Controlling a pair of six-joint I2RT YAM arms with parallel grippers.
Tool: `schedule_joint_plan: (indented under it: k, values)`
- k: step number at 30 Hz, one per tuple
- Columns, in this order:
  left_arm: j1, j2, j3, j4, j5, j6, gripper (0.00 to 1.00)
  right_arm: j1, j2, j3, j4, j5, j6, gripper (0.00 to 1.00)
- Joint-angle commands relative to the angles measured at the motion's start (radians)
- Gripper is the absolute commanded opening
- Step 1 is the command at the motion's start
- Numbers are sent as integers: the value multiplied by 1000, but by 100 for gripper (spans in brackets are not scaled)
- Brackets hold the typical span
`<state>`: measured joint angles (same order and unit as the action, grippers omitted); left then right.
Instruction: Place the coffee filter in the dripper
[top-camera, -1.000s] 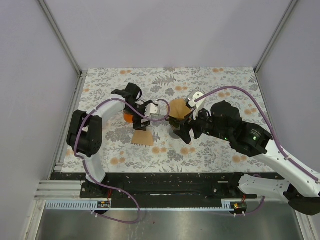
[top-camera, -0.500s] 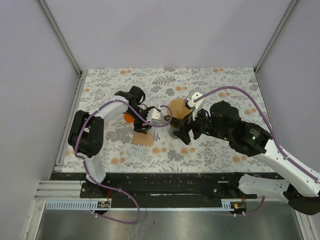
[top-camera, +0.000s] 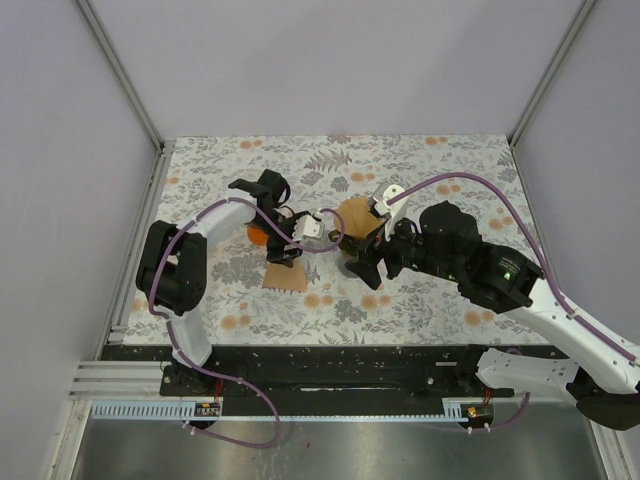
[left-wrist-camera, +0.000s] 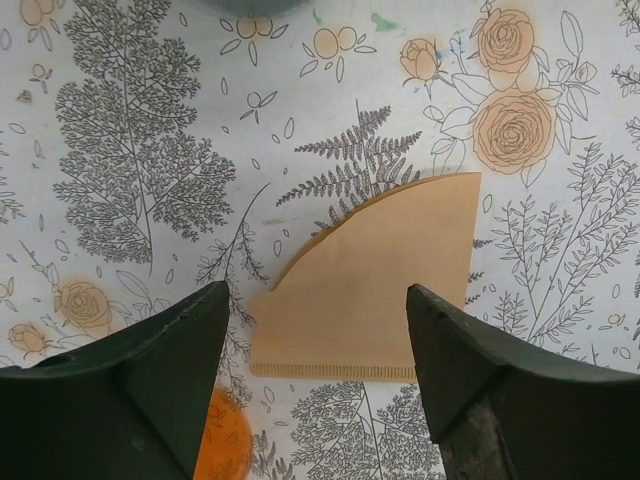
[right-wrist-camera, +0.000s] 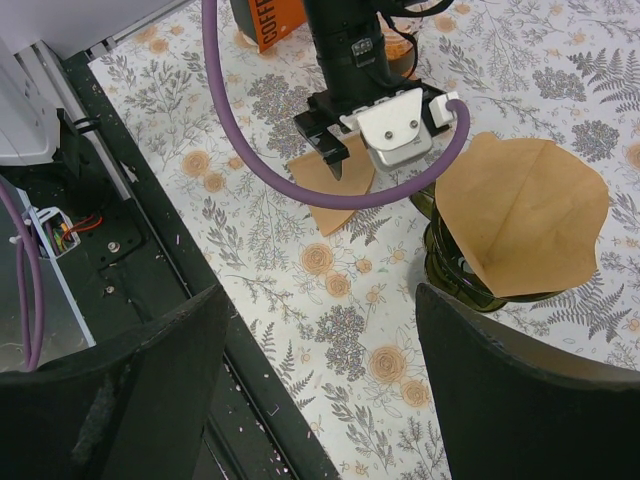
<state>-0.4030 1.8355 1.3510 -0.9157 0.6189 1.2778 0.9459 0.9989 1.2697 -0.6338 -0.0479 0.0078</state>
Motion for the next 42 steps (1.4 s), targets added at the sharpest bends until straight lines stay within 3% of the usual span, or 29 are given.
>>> schedule_joint_plan:
  k: [1, 17, 25, 30, 37, 39, 40, 42]
  values:
    - [0, -58, 77, -43, 54, 14, 75, -6, 3, 22, 16, -26, -2, 84]
    - [-2, -120, 88, -95, 87, -24, 77, -6, 12, 28, 16, -27, 1, 84]
    - [21, -252, 122, -103, 62, -254, 79, -6, 164, 157, -55, -20, 35, 81]
    - [102, -349, 236, -234, 111, -389, 82, -2, 273, 259, -40, -58, 34, 79]
    - [352, -472, 421, -327, 243, -589, 86, 57, 475, 422, -87, -12, -2, 79]
    - [401, -490, 479, -336, 228, -655, 87, 63, 512, 430, -84, -18, -3, 87]
    - [441, -496, 502, -336, 208, -682, 88, 68, 527, 430, -80, -20, -3, 97]
    - [480, -504, 526, -319, 141, -757, 88, 79, 579, 438, -67, -23, 0, 100]
